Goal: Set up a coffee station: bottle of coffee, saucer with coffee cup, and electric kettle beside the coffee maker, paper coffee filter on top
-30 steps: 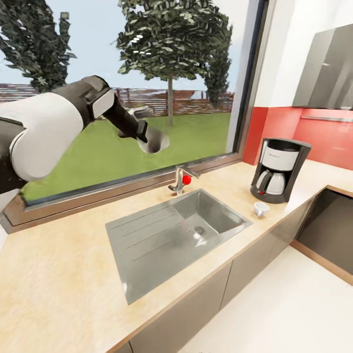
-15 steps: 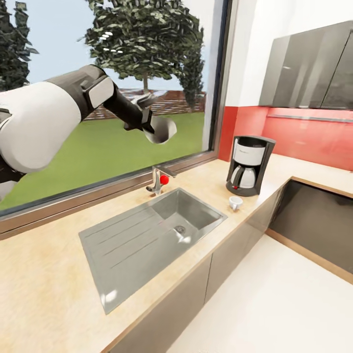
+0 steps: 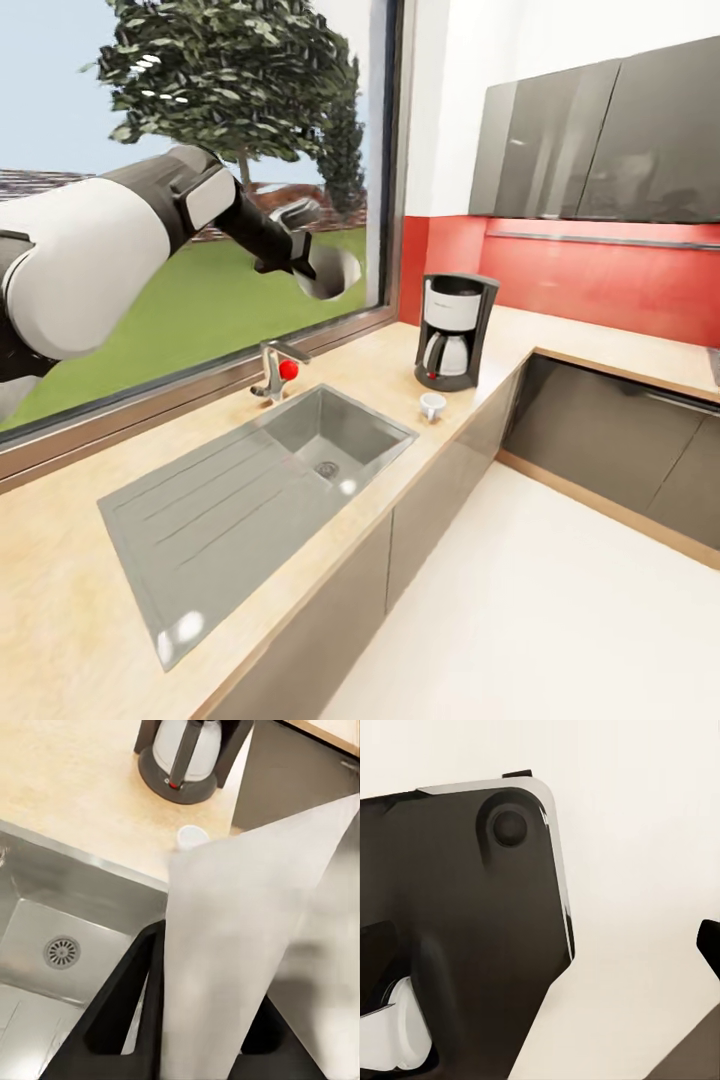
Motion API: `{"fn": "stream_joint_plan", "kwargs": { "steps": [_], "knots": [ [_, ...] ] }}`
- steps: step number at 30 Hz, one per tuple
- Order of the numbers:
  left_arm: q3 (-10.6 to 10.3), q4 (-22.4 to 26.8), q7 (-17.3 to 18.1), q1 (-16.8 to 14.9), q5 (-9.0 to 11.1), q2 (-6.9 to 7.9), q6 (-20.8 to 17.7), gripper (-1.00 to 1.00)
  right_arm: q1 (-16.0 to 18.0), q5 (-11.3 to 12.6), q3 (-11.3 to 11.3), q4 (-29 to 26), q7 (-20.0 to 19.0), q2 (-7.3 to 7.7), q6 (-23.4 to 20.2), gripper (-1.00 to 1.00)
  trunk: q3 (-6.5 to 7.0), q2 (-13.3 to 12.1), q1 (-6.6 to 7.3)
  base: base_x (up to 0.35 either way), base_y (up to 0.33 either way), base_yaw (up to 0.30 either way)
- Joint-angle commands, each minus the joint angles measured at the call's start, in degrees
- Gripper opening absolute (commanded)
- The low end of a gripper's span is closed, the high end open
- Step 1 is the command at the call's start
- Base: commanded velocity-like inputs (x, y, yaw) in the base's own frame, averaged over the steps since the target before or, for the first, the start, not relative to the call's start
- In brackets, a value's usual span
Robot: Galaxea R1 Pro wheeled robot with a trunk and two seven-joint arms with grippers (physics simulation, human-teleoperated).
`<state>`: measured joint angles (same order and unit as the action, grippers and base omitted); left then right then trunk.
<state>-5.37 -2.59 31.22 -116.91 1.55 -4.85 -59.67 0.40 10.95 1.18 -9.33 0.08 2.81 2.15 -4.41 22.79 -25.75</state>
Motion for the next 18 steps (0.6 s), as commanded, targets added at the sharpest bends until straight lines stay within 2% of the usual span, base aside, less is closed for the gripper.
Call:
{"fn": "stream_joint_plan", "kwargs": {
  "steps": [1, 9, 18],
  "knots": [
    [-0.43, -0.13, 0.51, 0.1, -0.05, -0.02, 0.07, -1.0, 0.04, 0.47, 0.14, 0.02, 0.01, 0.01, 0.19, 1.0, -0.13, 0.13, -0.04, 0.0, 0.0, -0.3],
    [-0.47, -0.13, 0.51, 0.45, -0.05, -0.07, 0.08, -1.0, 0.05, 0.47, 0.14, 0.02, 0.01, 0.01, 0.2, 1.0, -0.13, 0.13, -0.04, 0.038, 0.0, -0.3],
    [-0.52, -0.13, 0.45, 0.58, -0.11, 0.02, 0.16, -1.0, 0.04, 0.47, 0.14, 0.02, 0.01, 0.01, 0.2, 1.0, -0.13, 0.13, -0.04, 0.291, 0.0, -0.3]
  ]
}}
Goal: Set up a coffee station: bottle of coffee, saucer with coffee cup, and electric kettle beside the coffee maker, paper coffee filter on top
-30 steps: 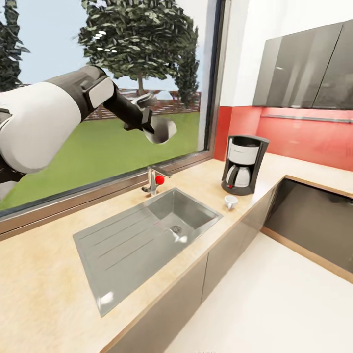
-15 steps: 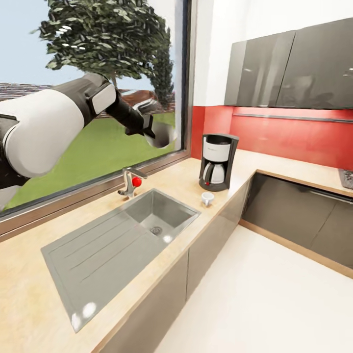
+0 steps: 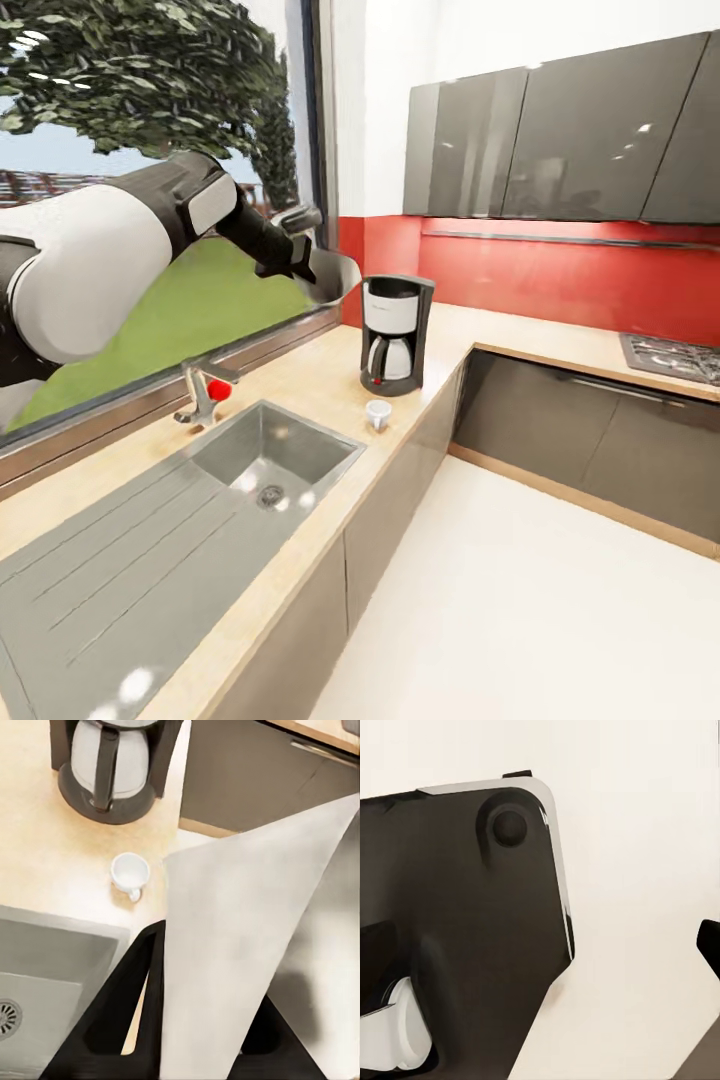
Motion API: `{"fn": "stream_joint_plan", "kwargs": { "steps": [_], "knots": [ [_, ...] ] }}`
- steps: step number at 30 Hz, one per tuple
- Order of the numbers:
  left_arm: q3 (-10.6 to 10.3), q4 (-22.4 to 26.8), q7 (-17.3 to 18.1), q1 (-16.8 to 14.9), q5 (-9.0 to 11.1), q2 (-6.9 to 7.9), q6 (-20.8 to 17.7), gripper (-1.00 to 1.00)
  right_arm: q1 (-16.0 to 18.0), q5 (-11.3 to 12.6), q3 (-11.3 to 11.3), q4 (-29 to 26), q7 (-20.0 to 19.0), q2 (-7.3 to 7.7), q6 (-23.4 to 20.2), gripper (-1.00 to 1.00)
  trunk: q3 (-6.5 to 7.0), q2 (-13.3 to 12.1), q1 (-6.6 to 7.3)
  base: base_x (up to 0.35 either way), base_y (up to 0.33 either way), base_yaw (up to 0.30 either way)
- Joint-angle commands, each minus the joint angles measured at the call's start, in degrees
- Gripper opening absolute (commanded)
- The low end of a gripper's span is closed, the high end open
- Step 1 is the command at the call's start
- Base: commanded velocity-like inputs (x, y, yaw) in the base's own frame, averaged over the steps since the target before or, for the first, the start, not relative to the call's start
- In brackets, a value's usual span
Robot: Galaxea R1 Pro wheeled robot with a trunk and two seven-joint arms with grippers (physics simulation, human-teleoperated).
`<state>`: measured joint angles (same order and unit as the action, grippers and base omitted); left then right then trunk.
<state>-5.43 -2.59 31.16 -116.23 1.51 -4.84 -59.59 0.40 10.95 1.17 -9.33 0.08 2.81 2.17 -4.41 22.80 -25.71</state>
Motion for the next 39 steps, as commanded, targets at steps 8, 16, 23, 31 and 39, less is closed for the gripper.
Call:
{"fn": "stream_joint_plan", "kwargs": {
  "steps": [8, 16, 23, 31, 39],
  "knots": [
    [-0.86, -0.14, 0.48, 0.46, -0.27, 0.33, 0.17, -1.0, 0.05, 0.47, 0.06, -0.07, 0.06, 0.01, 0.2, 1.0, -0.13, 0.12, -0.07, 0.21, -0.174, -0.266],
    [-0.93, -0.14, 0.48, 0.64, -0.37, 0.6, 0.17, -1.0, 0.07, 0.31, 0.38, -0.2, -0.15, 0.01, 0.1, 1.0, -0.13, 0.12, -0.07, 0.11, -0.257, -0.029],
    [-1.13, -0.1, 0.37, 1.08, -0.65, 1.14, 0.21, -1.0, 0.06, 0.3, 0.41, -0.23, -0.18, 0.16, 0.15, 1.0, -0.13, 0.12, -0.07, 0.124, -0.102, 0.0],
    [-1.25, -0.05, 0.3, 3.77, -2.57, 4.15, 0.26, -1.0, 0.05, 0.3, 0.49, -0.08, -0.17, 0.79, 0.2, 1.0, -0.13, 0.12, -0.07, 0.073, -0.006, 0.0],
    [-1.2, -0.05, 0.3, 3.9, -3.85, 4.14, 0.26, -1.0, 0.06, 0.3, 0.5, -0.04, -0.08, 0.8, 0.2, 1.0, -0.13, 0.12, -0.07, 0.312, -0.002, 0.0]
  ]
}}
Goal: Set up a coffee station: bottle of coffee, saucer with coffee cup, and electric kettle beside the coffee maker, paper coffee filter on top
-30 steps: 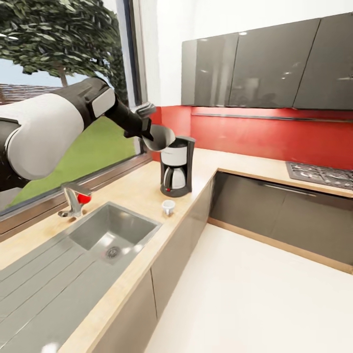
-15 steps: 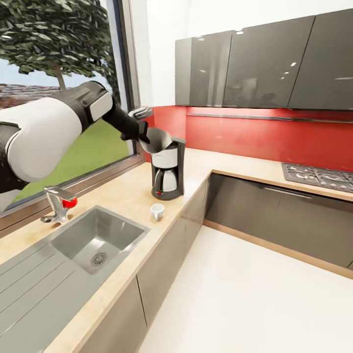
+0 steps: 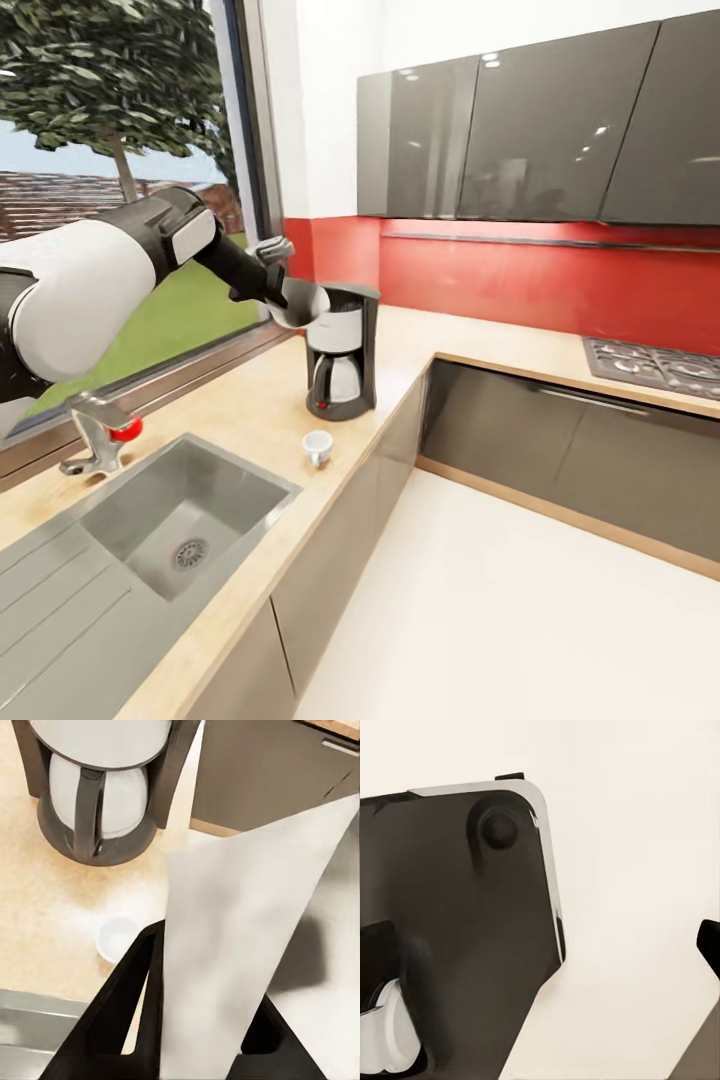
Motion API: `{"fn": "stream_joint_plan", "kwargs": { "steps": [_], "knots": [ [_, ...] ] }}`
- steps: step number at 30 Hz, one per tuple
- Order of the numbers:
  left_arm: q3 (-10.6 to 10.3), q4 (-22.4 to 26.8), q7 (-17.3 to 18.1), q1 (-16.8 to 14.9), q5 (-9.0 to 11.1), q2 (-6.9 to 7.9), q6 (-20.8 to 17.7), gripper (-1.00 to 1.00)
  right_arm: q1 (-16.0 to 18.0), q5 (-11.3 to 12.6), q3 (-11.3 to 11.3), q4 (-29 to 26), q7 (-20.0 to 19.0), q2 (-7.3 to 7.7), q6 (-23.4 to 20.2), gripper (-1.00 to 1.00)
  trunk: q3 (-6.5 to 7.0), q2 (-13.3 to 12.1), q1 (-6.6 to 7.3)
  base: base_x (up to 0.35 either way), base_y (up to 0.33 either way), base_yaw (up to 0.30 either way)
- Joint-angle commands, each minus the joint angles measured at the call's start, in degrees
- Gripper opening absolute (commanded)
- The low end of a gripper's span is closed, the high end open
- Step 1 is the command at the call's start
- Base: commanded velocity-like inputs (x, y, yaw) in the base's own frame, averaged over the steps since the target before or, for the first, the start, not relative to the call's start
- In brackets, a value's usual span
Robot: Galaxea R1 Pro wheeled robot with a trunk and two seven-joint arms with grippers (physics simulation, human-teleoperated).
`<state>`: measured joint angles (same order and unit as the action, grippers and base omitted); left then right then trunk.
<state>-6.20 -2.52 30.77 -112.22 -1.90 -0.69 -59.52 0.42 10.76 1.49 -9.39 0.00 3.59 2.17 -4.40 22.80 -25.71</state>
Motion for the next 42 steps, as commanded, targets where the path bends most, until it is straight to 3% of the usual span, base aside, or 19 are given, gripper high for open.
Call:
{"fn": "stream_joint_plan", "kwargs": {
  "steps": [1, 28, 37, 42],
  "knots": [
    [-0.42, -0.12, 0.7, -0.11, -0.45, -0.02, 0.19, -1.0, 0.05, 0.49, 0.18, 0.04, 0.0, 0.01, 0.2, 1.0, -0.13, 0.12, -0.07, 0.332, -0.04, 0.0],
    [-0.55, -0.12, 0.7, -0.04, -0.71, 0.29, 0.19, -1.0, 0.03, 0.49, 0.18, 0.01, -0.06, -0.03, 0.2, 1.0, -0.13, 0.12, -0.07, 0.279, -0.108, 0.0],
    [-0.57, -0.16, 0.7, 0.22, -0.66, 2.6, 0.19, -1.0, 0.04, 0.49, 0.18, 0.06, -0.04, -0.06, 0.2, 1.0, -0.13, 0.12, -0.07, 0.035, 0.0, 0.0],
    [-0.5, -0.12, 0.7, 1.59, -0.65, 2.68, 0.19, -1.0, 0.03, 0.49, 0.23, 0.07, -0.05, -0.05, 0.2, 1.0, -0.13, 0.12, -0.07, 0.267, 0.066, 0.0]
  ]
}}
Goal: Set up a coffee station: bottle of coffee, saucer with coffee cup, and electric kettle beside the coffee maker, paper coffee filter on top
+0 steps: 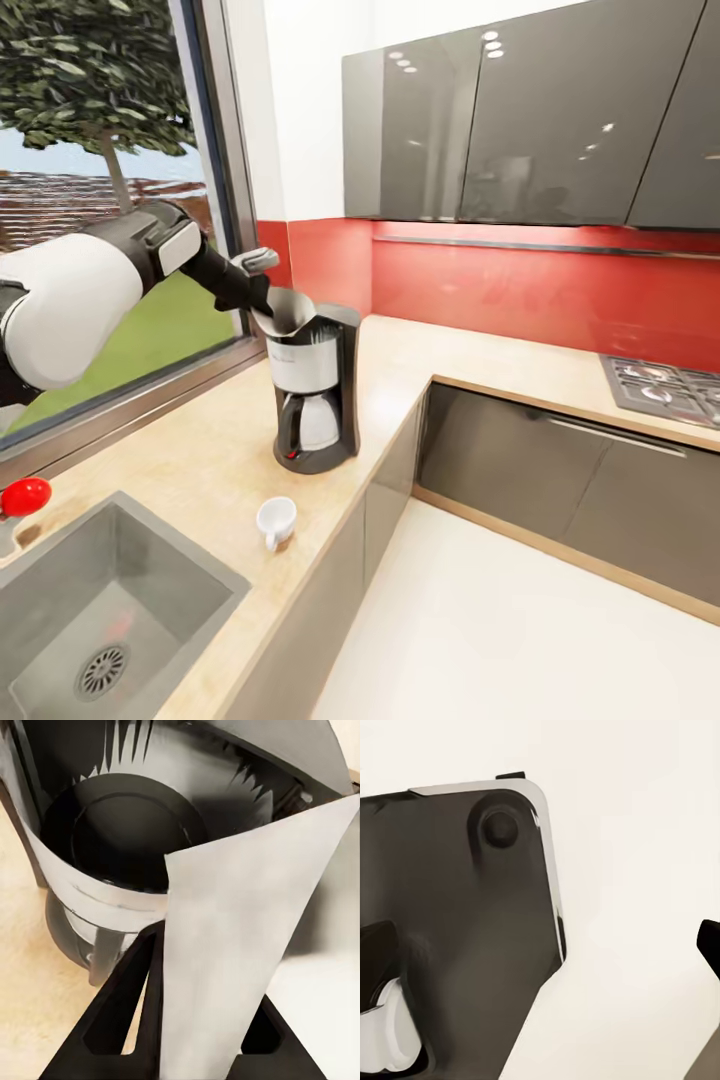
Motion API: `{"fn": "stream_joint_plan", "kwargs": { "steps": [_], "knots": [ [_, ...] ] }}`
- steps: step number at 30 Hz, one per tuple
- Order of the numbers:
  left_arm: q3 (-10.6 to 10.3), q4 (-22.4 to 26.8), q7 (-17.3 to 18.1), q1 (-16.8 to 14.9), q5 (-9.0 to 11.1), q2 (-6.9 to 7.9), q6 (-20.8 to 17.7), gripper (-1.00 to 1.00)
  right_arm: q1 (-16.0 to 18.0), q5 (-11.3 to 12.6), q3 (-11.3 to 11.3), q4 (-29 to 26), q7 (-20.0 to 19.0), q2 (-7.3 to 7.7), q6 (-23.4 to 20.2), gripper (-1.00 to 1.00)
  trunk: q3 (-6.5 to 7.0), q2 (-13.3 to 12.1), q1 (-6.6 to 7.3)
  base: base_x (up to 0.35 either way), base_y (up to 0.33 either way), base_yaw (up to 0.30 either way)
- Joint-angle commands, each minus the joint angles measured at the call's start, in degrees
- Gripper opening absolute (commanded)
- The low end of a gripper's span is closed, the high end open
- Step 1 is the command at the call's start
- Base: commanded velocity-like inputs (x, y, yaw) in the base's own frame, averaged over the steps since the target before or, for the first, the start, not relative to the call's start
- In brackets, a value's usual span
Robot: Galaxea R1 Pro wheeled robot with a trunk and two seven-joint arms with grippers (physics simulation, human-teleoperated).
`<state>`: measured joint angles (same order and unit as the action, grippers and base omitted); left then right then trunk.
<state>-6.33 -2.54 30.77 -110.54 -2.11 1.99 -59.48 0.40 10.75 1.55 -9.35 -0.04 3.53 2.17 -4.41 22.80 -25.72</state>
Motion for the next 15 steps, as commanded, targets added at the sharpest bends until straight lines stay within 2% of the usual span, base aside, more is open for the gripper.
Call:
{"fn": "stream_joint_plan", "kwargs": {
  "steps": [1, 4, 10, 15],
  "knots": [
    [-0.33, -0.1, 0.7, 0.03, -0.44, -0.04, 0.15, -1.0, 0.04, 0.5, 0.19, 0.03, 0.02, 0.02, 0.2, 1.0, -0.13, 0.12, -0.07, 0.313, 0.07, 0.0],
    [-0.24, -0.1, 0.7, 0.22, -0.44, -0.24, 0.15, -1.0, 0.04, 0.5, 0.2, 0.03, 0.0, 0.06, 0.2, 1.0, -0.13, 0.12, -0.07, 0.321, 0.032, 0.0],
    [-0.18, -0.1, 0.7, 0.34, -0.44, -0.23, 0.15, -1.0, 0.05, 0.5, 0.21, 0.03, -0.04, 0.06, 0.2, 1.0, -0.13, 0.12, -0.07, 0.287, -0.076, 0.0],
    [-0.17, -0.17, 0.7, 0.41, -0.38, -0.07, 0.15, -1.0, 0.04, 0.5, 0.21, 0.03, -0.02, 0.05, 0.2, 1.0, -0.13, 0.12, -0.07, 0.062, -0.012, 0.0]
  ]
}}
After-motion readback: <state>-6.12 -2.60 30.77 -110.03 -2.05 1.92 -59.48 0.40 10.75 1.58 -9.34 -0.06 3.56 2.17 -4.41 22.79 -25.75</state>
